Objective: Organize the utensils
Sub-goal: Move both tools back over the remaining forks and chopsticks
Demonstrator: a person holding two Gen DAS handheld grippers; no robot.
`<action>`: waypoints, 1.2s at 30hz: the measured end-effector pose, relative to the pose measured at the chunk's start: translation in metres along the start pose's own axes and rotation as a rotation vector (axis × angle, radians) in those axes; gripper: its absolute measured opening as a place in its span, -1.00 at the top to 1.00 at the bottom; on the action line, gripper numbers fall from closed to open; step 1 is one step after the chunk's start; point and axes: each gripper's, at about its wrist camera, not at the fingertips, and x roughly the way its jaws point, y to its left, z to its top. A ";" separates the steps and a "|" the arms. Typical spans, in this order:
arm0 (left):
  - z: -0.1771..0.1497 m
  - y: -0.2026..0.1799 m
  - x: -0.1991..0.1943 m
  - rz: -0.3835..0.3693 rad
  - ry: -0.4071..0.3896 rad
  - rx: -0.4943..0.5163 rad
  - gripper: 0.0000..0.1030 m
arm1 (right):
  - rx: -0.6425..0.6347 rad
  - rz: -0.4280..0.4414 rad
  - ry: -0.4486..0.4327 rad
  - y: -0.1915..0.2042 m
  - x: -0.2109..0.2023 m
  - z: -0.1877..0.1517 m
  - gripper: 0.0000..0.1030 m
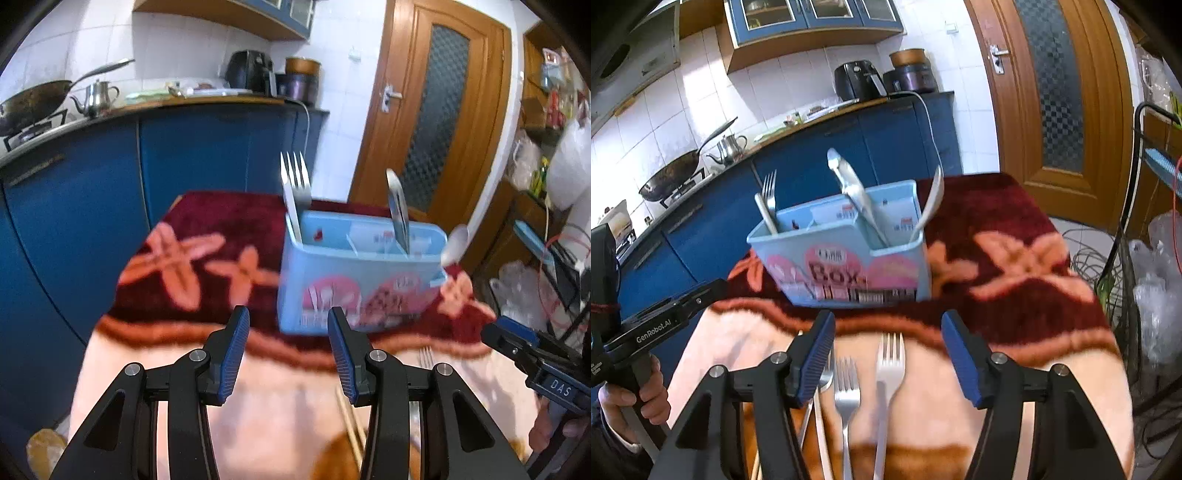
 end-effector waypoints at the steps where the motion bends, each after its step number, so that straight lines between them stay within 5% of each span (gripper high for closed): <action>1: -0.004 -0.001 0.000 -0.002 0.015 0.006 0.12 | 0.002 0.000 0.006 -0.001 0.000 -0.004 -0.24; 16: -0.048 -0.021 0.024 -0.002 0.233 0.041 0.08 | 0.064 -0.005 0.047 -0.024 -0.007 -0.040 -0.29; 36: -0.060 -0.037 0.045 0.034 0.329 0.085 -0.01 | 0.130 0.026 0.046 -0.048 -0.009 -0.051 -0.30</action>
